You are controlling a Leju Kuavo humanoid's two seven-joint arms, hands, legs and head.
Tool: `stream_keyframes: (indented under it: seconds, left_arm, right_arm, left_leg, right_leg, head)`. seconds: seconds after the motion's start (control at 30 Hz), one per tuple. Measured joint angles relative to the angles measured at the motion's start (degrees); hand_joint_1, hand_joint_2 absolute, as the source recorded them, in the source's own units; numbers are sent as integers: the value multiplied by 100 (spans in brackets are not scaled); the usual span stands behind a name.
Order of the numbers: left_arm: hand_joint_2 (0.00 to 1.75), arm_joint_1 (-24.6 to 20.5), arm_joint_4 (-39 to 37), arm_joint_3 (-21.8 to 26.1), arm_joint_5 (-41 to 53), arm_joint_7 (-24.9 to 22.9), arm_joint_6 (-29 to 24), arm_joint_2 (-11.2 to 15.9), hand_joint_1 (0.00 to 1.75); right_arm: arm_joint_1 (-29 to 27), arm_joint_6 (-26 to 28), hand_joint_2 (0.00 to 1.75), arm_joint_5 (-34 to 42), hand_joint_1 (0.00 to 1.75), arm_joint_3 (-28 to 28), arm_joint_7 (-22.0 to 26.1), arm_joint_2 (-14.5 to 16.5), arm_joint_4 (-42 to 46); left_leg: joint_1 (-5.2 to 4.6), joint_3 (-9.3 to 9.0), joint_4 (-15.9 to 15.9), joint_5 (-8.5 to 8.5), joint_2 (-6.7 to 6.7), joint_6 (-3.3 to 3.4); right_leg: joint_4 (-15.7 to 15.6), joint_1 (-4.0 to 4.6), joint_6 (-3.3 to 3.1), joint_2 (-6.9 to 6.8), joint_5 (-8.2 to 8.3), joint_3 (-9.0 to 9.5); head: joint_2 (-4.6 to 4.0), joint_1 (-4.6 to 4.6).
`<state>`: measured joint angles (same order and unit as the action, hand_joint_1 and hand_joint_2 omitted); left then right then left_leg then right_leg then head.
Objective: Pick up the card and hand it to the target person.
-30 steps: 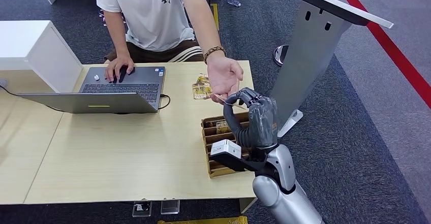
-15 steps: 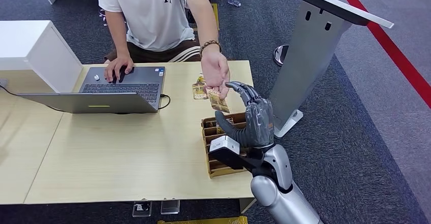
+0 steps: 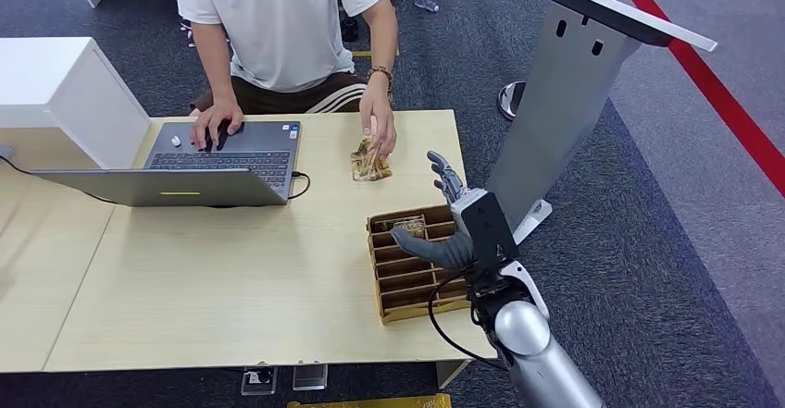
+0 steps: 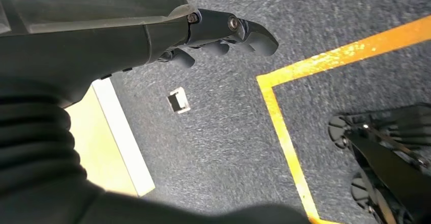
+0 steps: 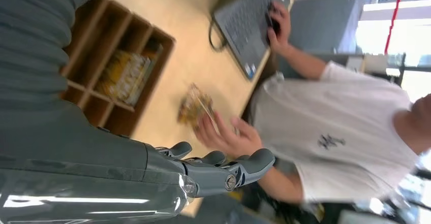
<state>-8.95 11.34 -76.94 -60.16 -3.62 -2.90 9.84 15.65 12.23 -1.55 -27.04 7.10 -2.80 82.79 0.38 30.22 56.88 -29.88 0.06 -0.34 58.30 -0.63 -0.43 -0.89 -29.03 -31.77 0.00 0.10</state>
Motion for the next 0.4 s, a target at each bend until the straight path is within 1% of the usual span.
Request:
stream_keyframes:
  seconds: [0.1, 0.13, 0.3, 0.4]
  left_arm:
    - [0, 56, 0, 2, -41, 0, -9, 26, 0]
    - [0, 70, 0, 2, -53, -1, -11, 34, 0]
    - [0, 97, 0, 2, -97, -34, -17, 56, 0]
    - [0, 100, 0, 4, -107, -41, -18, 66, 0]
  right_arm:
    - [-112, -581, 175, 803, 0, 283, -359, -239, 33]
    - [-163, -686, 175, 942, 0, 391, -459, -334, 41]
    - [-447, -1029, 175, 1054, 0, 873, -840, -745, 106]
    - [-606, -1155, 175, 1051, 0, 1109, -976, -906, 174]
  left_leg:
    - [0, 0, 1, -1, 0, 1]
    - [0, 1, 1, -1, -1, 1]
    - [-1, 1, 1, -2, 0, 1]
    - [0, 0, 1, -2, 0, 1]
  right_leg:
    - [-2, 0, 0, -1, 0, -1]
    - [-3, 0, 0, -1, 0, -1]
    - [-4, 0, 0, 0, 0, 0]
    - [-5, 0, 0, 0, 0, 0]
  head:
    - [0, 1]
    - [0, 1]
    - [0, 5]
    - [0, 5]
